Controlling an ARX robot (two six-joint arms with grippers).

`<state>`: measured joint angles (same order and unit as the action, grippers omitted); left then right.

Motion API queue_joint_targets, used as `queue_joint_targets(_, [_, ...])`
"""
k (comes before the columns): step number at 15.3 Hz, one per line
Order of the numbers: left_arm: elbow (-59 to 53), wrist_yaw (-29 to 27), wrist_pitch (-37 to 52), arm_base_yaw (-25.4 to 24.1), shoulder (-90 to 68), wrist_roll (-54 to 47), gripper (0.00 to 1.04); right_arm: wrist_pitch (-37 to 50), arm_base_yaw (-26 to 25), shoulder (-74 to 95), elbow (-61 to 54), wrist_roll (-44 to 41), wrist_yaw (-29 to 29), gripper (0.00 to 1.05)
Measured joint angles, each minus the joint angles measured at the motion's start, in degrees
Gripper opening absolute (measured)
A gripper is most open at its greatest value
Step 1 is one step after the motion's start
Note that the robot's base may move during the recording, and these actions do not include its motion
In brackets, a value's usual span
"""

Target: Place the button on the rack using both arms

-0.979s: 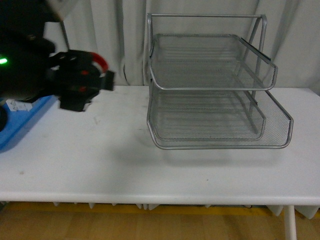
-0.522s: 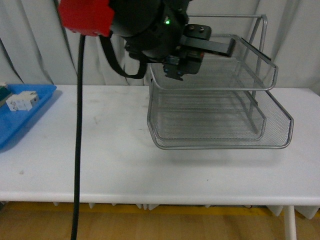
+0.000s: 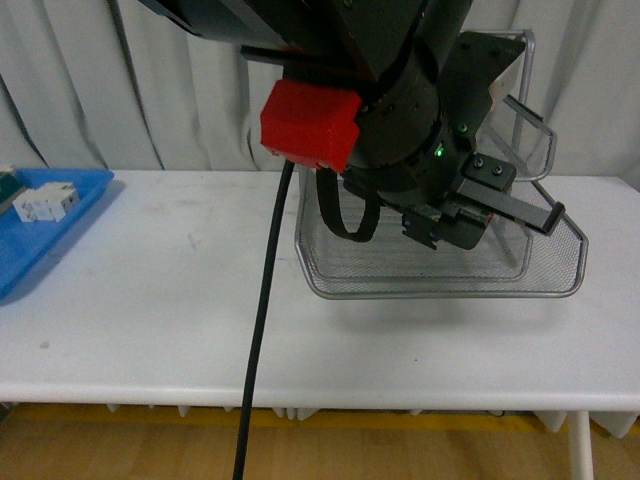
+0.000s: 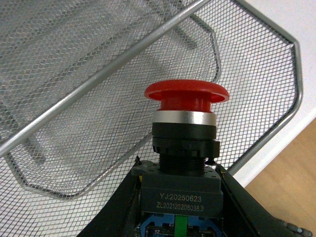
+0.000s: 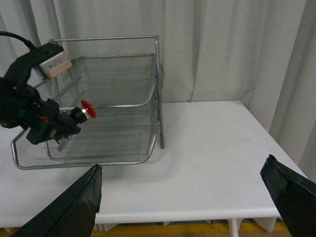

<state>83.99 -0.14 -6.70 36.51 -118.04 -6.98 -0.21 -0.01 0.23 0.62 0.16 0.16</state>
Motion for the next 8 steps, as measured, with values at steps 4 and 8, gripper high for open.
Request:
queue_joint_targets(4, [9.81, -2.12, -5.97, 0.07, -8.02, -1.07, 0.36, 0.00, 0.00, 0.00, 0.00, 0.00, 0.02, 0.98])
queue_joint_targets(8, [15.45, -3.17, -9.22, -0.50, -12.52, -1.03, 0.36, 0.00, 0.00, 0.00, 0.00, 0.00, 0.02, 0.98])
